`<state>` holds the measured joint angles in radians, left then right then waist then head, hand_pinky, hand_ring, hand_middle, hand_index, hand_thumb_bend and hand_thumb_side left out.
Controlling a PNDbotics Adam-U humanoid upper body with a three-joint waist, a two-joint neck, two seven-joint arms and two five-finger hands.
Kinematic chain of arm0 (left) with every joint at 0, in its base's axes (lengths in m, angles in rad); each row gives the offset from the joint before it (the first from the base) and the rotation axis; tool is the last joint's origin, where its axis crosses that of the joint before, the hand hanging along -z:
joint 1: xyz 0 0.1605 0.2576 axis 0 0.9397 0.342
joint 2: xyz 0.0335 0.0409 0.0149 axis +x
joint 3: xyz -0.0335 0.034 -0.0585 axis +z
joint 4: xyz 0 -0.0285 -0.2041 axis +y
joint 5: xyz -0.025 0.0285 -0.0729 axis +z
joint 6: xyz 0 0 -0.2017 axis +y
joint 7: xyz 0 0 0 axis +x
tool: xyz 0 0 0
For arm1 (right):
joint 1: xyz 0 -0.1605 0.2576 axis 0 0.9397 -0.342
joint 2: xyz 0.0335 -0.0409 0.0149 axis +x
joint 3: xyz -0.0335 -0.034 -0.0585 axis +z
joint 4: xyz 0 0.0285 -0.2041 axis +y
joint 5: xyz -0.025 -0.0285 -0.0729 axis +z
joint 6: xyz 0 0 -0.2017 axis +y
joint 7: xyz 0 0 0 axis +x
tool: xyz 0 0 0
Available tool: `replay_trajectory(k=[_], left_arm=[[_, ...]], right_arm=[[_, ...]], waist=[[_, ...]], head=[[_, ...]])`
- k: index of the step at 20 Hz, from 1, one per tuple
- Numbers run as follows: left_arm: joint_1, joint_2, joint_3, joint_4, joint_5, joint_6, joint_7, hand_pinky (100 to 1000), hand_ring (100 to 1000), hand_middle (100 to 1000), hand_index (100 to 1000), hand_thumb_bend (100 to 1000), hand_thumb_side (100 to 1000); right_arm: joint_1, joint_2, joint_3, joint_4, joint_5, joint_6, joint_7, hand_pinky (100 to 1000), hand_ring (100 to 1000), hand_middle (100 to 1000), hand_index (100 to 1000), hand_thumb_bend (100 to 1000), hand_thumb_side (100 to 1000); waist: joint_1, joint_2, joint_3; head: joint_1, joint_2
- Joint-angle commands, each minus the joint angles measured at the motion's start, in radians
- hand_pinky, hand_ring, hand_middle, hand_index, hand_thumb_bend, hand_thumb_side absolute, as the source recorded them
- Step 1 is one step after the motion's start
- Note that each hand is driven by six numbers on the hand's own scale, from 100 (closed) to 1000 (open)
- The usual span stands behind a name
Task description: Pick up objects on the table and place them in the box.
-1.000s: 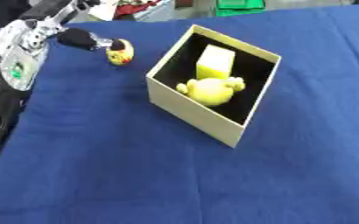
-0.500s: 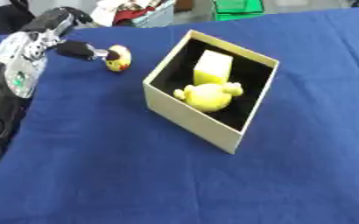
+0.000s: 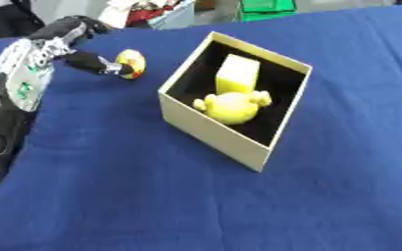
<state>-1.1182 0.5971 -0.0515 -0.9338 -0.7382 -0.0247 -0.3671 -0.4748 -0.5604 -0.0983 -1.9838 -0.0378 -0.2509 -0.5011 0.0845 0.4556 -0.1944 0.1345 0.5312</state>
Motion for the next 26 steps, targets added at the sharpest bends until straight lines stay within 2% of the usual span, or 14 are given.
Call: replay_trajectory(k=[1,8,17,26], left_arm=[[-0.022,0.020,0.001,-0.026,0.048,-0.011,-0.020,841,837,815,862,687,540],[-0.018,0.018,0.000,-0.015,0.061,-0.003,-0.015,830,824,796,851,621,566],[-0.010,0.010,0.008,0.023,-0.028,0.008,0.045,824,819,795,833,568,556],[-0.007,0.000,0.013,0.038,0.000,-0.001,0.085,800,785,753,803,490,563]], right_arm=[[-0.008,-0.029,-0.007,-0.016,-0.001,0.004,-0.002,841,710,663,763,100,852],[-0.012,-0.026,-0.005,-0.016,-0.004,0.005,-0.001,842,711,663,763,100,854],[-0.016,-0.024,-0.004,-0.016,-0.007,0.003,0.004,843,710,663,763,100,857],[-0.017,-0.022,-0.004,-0.016,-0.009,0.003,0.005,844,711,663,764,100,857]], waist=[[-0.004,-0.021,-0.001],[-0.002,-0.014,-0.005],[-0.001,-0.001,-0.014],[0.000,0.010,-0.021]], head=[[0.000,-0.002],[0.003,-0.009],[0.013,-0.021],[0.021,-0.030]])
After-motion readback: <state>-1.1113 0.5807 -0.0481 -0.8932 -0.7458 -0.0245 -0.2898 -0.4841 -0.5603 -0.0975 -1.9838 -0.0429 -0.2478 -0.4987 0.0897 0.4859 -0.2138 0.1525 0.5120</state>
